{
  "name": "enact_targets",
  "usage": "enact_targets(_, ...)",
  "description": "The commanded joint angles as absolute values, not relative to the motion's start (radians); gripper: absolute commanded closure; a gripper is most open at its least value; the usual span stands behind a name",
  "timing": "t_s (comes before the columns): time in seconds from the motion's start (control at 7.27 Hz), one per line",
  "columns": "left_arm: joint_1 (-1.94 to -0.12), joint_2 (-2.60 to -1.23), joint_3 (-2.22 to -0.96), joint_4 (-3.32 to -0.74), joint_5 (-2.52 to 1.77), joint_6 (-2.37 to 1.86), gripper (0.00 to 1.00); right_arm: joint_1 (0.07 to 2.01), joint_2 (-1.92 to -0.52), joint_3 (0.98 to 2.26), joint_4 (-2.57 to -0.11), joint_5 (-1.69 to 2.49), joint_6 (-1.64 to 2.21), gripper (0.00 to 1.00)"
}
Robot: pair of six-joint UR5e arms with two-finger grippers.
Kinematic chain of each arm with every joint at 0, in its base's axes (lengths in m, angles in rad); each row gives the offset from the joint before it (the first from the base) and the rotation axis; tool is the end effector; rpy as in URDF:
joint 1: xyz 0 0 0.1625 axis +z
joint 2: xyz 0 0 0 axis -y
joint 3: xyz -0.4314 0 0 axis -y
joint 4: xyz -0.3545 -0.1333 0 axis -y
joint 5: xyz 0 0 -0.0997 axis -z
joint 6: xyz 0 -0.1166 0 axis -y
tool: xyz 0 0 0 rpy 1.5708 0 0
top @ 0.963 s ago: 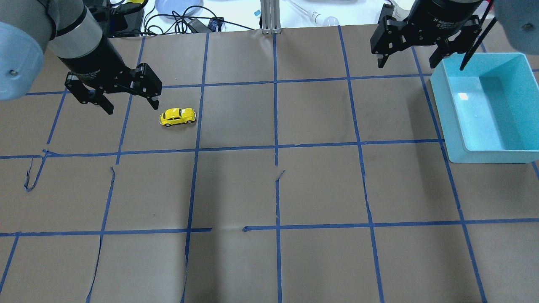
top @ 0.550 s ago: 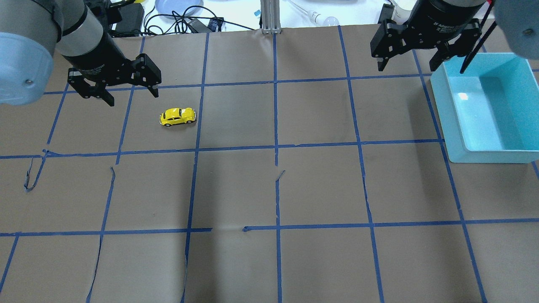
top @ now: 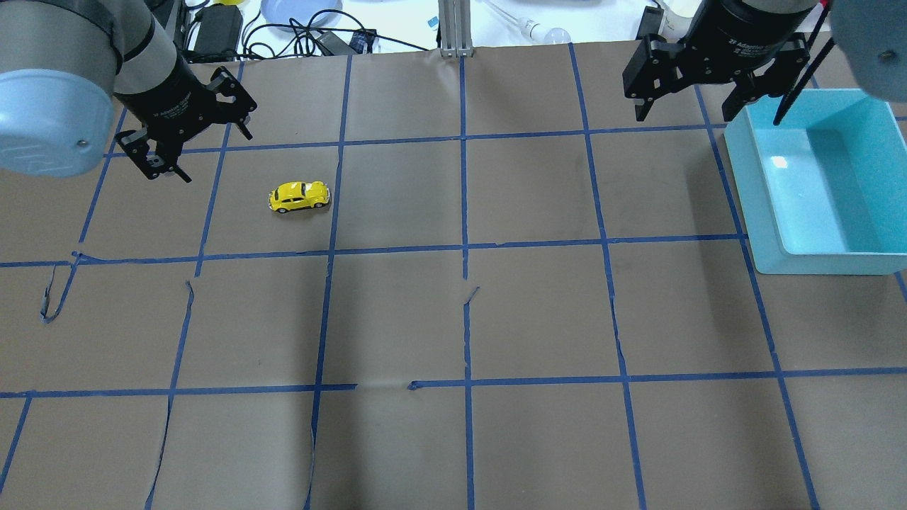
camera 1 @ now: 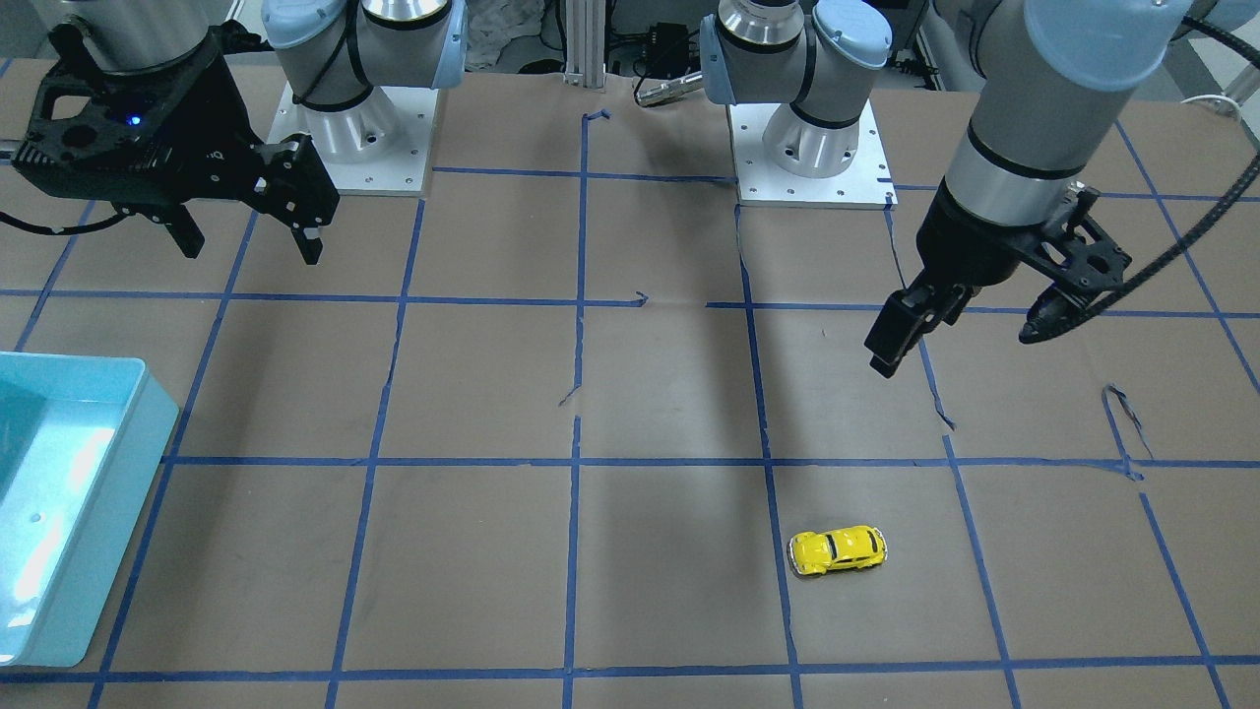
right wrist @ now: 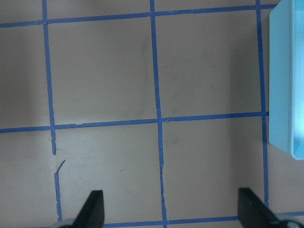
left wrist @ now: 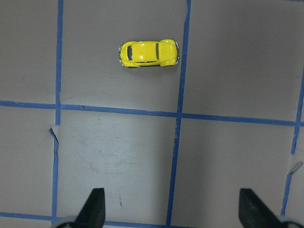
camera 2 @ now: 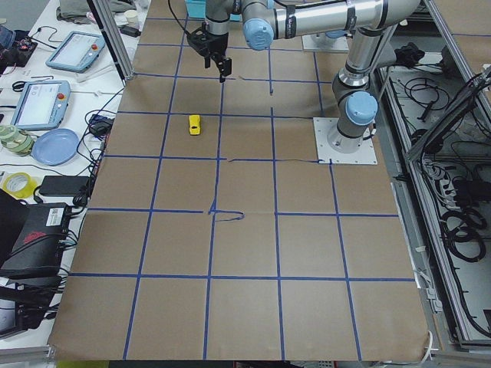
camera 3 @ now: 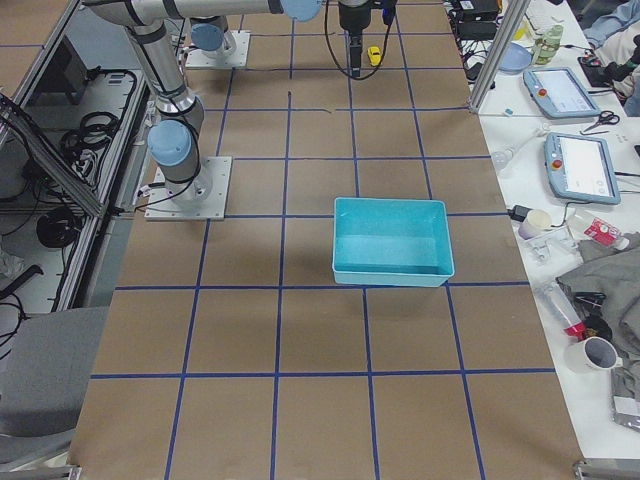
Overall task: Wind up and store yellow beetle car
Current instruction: 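Lower the left gripper down onto the yellow beetle car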
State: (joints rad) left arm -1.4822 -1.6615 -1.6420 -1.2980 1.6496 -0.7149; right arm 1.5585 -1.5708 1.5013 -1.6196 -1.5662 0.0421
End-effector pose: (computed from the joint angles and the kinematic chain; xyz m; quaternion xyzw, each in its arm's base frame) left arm -0.0793 -0.5099 0.4305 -0.3921 0.9174 -0.0648 0.0204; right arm 0.1281 -0.4680 0.5145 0.0270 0.9979 -0.0591 0.0032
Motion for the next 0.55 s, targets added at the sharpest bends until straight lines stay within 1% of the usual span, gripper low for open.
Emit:
enact_targets(0.0,-1.482,-1.738,-1.67,-1.261,1.667,-0.996,0.0,1.559,-1.571,1.502,-1.62,-1.566,0.041,0.0)
enact_targets(0.14,-1.48,-1.784,-1.667,-1.183,1.663,-1.084,0.0,1.559,-1.571,1.503,-1.62,-1.566,0.043,0.0)
enact_targets(0.41,-1.477,-1.876,-1.657,-1.117,1.606,-1.176,0.0,1.557,-1.572,1.505,-1.62,-1.566,0.043,0.0)
